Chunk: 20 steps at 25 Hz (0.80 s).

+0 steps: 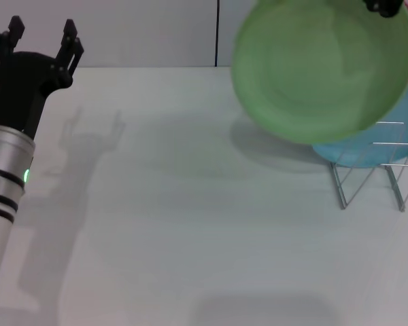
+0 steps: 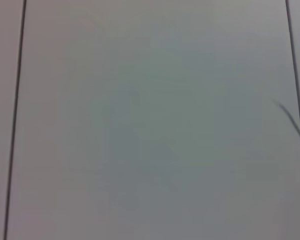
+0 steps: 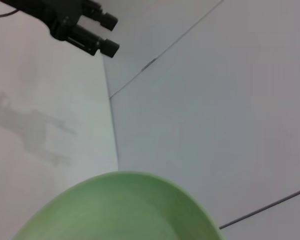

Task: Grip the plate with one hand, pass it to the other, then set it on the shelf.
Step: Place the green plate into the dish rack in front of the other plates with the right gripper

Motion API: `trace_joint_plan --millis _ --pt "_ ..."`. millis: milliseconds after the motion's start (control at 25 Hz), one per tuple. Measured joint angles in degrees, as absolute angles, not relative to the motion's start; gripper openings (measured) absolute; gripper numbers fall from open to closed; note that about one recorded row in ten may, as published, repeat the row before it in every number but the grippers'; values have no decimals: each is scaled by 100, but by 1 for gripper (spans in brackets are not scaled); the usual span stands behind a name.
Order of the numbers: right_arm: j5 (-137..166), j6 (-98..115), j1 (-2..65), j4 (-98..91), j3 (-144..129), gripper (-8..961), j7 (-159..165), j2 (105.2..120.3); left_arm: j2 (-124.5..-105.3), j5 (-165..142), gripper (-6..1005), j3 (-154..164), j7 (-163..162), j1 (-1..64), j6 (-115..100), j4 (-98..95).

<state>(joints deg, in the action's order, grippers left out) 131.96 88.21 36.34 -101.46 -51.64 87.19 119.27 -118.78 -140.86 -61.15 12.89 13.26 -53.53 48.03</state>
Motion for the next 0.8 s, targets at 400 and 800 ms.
trace_joint_plan --millis 400,800 --pt "13057 9730 3526 -10515 -4483 31 7831 11920 -11875 -14091 785 -5983 1279 1631 -5551 4351" --pt "13050 9812 3372 -10605 -4189 36 6907 11919 -11900 -14089 785 -5831 1105 1905 -5569 4081"
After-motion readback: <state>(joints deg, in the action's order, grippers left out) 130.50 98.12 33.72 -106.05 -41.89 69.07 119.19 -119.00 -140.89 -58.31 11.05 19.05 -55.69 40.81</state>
